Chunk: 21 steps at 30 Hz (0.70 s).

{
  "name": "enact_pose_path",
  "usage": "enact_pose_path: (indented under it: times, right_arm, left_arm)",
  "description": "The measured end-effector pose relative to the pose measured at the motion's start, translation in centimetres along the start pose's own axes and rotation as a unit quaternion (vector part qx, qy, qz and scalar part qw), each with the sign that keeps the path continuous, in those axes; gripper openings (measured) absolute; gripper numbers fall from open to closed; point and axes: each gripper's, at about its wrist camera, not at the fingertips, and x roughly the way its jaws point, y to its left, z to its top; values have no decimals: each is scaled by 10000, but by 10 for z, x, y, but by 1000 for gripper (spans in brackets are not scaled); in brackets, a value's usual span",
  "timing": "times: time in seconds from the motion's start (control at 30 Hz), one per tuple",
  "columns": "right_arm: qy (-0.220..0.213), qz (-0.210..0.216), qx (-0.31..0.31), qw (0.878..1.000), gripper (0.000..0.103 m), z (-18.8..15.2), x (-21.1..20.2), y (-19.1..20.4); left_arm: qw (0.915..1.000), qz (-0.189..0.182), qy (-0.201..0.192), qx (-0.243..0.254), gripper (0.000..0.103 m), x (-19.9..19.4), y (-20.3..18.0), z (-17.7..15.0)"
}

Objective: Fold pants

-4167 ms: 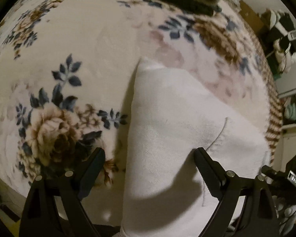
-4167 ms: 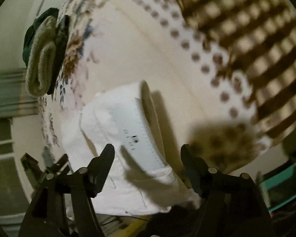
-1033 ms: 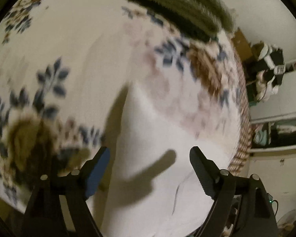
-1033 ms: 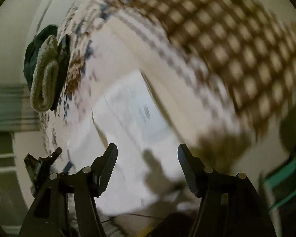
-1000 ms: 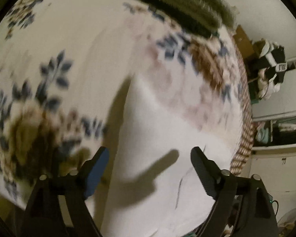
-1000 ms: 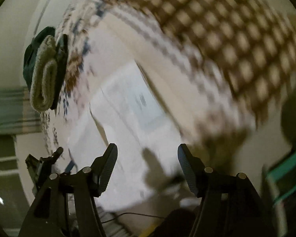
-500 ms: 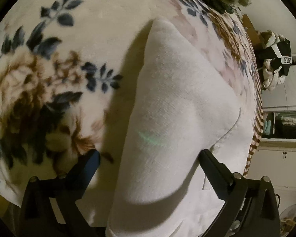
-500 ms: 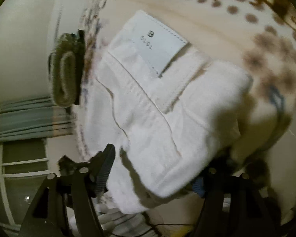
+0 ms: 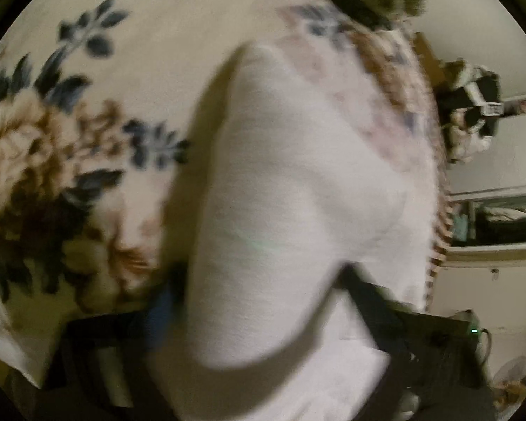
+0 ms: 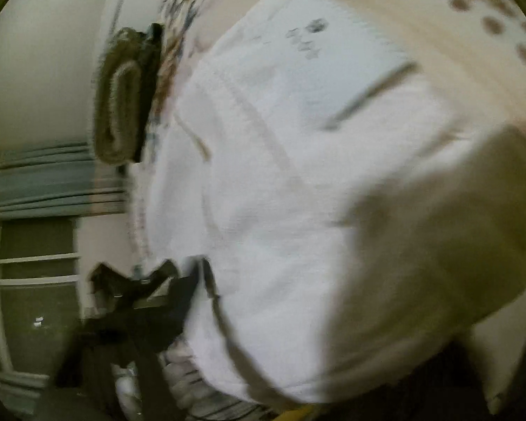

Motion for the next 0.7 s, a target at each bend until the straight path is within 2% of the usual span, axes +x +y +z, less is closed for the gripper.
enact_pose_path:
  times: [0.03, 0.1, 0.17, 0.47, 0.7]
  right_arm:
    - [-49, -65, -7, 10000, 34, -2, -2, 5]
    - [-123, -200, -87, 9997, 30, -5, -6, 19]
    - [-184, -290, -159, 9993, 28, -4, -11, 34]
    - [-181, -261, -532, 9981, 26, -7, -61, 109]
    - [-386, -195, -937, 9947, 25, 15, -97, 205]
  left_arm:
    - [9999, 80, -40, 102, 58, -3, -5, -1]
    - [9995, 165, -112, 239, 42, -12, -14, -3]
    - [9997, 92, -136, 178, 34, -22, -17, -3]
    - [9988, 108, -286, 392, 30, -96, -67, 10]
    - [9972, -46, -554, 508, 30, -157, -109, 59]
